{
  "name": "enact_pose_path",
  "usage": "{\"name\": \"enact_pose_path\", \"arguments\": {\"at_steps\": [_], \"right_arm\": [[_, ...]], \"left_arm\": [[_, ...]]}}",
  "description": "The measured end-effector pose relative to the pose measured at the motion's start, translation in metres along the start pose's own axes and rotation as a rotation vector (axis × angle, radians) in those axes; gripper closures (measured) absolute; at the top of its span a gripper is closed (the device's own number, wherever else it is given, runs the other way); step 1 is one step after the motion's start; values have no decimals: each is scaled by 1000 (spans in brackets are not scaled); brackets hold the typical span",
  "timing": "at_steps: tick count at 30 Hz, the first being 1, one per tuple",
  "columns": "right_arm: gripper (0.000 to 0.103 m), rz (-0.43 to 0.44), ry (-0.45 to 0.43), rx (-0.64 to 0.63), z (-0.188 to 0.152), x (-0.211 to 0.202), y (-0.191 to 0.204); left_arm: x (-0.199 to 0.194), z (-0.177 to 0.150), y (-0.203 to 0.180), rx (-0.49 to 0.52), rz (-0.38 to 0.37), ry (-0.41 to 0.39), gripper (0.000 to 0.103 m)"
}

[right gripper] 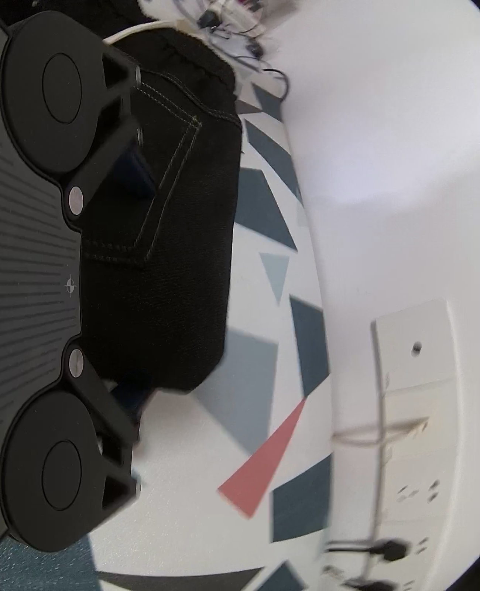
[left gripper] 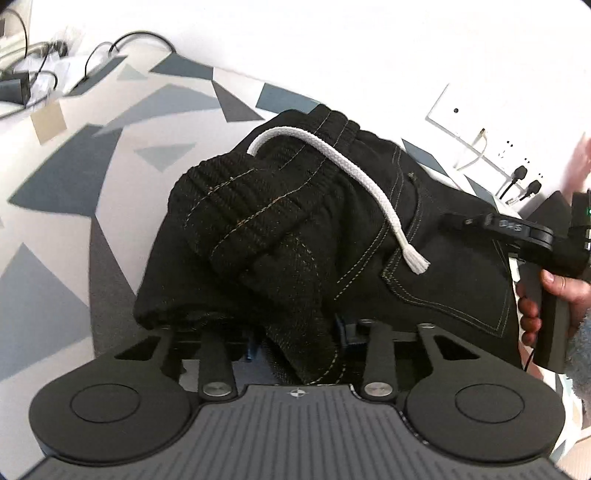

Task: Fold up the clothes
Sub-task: 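Grasp the bundle with the right gripper while the left gripper holds it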

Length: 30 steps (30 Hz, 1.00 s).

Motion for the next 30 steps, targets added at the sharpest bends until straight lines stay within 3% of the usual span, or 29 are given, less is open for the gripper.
{"name": "enact_pose_path", "arguments": {"at_steps": [3,5,7,9,12,15,17,19,21,23,26,30], "right_arm": [[64,46,7,-55,-2,-10,24],[63,71,11,-90,-4,-17,35],[45,77,28,-105,-8,-19,39],[10,43,23,-95,-11,-20,36],[6,14,16,-34,-10,-18,21],[1,40,53,47,-16,-11,16],[1,37,59,14,-18,-9,25],[15,49,66,-42,-19,-6,44],[47,67,76,-87,-18,-4,65],[65,75,67,-130,-14,-7,84],[72,67,-23,-265,-5,-25,112],[74,120,-147,-336,7,-64,142]], "left_arm": [[-13,6,6,23,44,-22,72],[-20,9,19,4,62,-25,72],[-24,8,34,-36,61,-23,72],[-27,6,41,-43,57,-21,72],[-26,3,41,-33,51,-21,71],[-22,1,44,-59,35,-30,70],[-20,2,45,-69,25,-39,69],[-18,3,46,-68,21,-44,69],[-18,4,47,-84,16,-47,73],[-22,6,47,-95,12,-59,76],[-33,9,44,-85,22,-102,79],[-60,13,33,-93,39,-191,79]]}}
Point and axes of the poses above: each gripper's, at about its wrist camera, not at the fingertips, and x roughly the way its jaws point, y to its left, z to its top, the point moved 9 cm from there along x, roughly the way its jaws point, and after that the axes turned 10 degrees about -z, right-handed, at the moved point
